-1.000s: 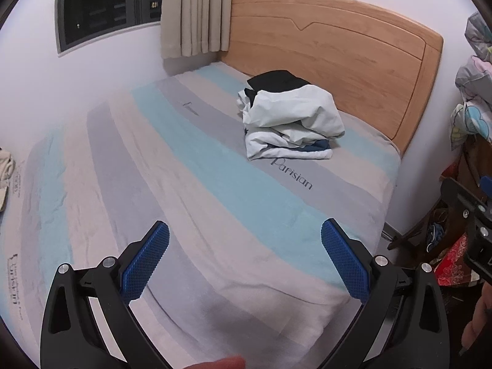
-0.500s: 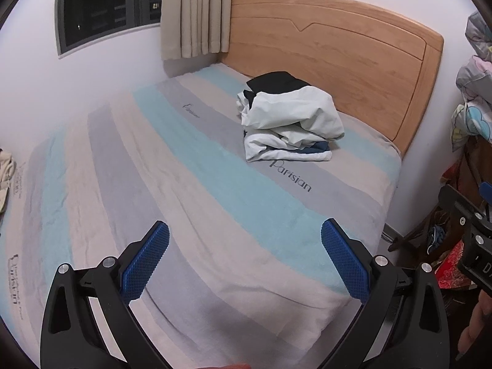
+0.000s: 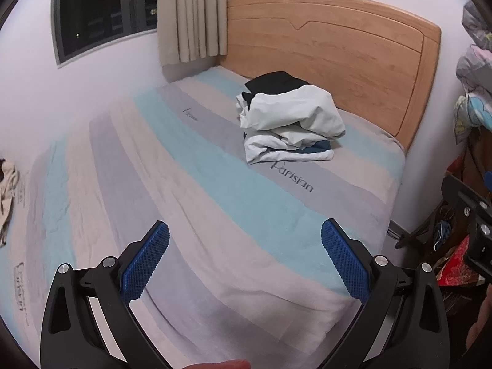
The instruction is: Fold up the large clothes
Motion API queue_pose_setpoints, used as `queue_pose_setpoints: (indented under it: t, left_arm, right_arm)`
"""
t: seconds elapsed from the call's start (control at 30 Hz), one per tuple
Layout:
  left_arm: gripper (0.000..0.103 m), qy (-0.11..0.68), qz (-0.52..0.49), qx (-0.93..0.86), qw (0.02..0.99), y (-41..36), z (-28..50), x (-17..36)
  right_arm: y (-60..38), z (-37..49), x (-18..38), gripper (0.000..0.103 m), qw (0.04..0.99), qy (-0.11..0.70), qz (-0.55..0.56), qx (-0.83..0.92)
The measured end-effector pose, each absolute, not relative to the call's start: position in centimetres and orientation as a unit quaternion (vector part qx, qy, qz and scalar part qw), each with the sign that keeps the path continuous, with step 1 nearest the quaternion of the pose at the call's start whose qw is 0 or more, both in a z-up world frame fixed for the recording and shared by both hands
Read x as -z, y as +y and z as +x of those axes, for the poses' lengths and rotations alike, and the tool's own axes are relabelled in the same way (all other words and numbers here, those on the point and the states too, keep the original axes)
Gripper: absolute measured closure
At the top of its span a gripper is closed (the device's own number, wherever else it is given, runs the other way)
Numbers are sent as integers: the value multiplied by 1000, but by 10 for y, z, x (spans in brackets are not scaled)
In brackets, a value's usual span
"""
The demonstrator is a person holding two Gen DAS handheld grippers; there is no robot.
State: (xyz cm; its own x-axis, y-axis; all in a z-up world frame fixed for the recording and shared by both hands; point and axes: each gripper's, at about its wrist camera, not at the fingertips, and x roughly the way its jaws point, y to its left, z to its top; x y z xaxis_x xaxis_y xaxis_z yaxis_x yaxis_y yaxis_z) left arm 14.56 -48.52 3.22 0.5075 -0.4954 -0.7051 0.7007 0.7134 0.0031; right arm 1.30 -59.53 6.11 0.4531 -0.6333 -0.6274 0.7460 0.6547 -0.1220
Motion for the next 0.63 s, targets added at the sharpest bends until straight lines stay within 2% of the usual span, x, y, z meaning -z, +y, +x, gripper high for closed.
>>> queue_pose_setpoints:
  t: [0.4,0.63]
  left_arm:
    - [6,336,141,360,859,-488,139,-33]
    - [6,363,150,367,843,-492,141,-27]
  right_arm:
    - [-599,15,-60,7,847,333,86,405]
    - [-601,15,-59,7,844,335,93,408]
